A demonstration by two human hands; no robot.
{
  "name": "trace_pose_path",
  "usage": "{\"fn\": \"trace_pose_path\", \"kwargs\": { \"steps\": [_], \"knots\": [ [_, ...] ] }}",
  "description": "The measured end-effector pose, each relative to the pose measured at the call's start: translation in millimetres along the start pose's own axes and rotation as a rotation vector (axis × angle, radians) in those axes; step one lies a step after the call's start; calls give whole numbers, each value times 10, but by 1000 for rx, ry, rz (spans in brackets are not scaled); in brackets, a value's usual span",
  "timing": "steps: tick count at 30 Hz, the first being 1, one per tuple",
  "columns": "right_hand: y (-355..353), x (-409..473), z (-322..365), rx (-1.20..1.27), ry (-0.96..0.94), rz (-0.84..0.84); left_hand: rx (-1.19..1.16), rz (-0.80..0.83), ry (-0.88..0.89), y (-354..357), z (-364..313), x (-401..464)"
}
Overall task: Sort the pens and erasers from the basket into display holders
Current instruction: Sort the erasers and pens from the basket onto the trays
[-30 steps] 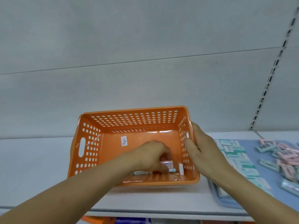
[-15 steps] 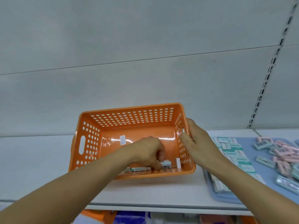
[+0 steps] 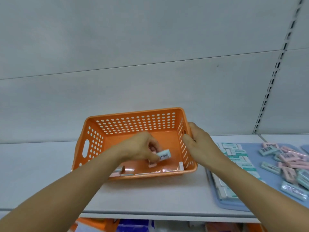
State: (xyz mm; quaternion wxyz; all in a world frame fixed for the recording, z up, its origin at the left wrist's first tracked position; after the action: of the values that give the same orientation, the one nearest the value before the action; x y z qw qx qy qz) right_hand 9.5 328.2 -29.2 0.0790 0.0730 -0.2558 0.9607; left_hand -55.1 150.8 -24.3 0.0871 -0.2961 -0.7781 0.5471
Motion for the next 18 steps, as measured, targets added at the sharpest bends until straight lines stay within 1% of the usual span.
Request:
{"fn": "trace_pose_path", "kwargs": {
  "steps": [2, 3, 5, 7, 9, 11, 12, 15, 18],
  "knots": [
    [-19, 25, -15, 13, 2, -12, -267, -45, -77, -125, 5, -112],
    [-45, 28, -17, -28, -24, -36, -354, -70, -91, -167, -13, -173],
    [-138, -1, 17, -167, -109, -124, -480, -120, -92, -214, -89, -275],
    [-245, -69, 125, -181, -241, -171, -566, -174, -81, -233, -219, -344],
    [-314, -128, 219, -60, -353, -85, -603, -220, -48, -246, -403, -379],
    [-375, -183, 260, 83, -401, 14, -620, -243, 31, -254, -655, -393],
    [-437, -215, 257, 148, -409, 26, -624, -257, 66, -255, -795, -393],
    [-756, -348, 189, 370, -341, -15, -612, -331, 149, -226, -1233, -371],
    [-1189, -501, -48, 540, -248, -99, -668, -388, 231, -51, -1684, -253]
  ]
}}
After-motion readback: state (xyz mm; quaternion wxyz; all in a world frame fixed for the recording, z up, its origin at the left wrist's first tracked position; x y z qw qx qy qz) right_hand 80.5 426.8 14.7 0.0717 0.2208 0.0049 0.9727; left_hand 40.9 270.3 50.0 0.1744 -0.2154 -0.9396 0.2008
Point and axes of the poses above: each hand's wrist, its own x-axis towards the middle knuckle, its own y-axis out of the palm, z = x × y, the point moved 3 cm from there along x, towards the middle knuckle, and after that the axes turned 8 degrees about x, right-handed, at the moved point
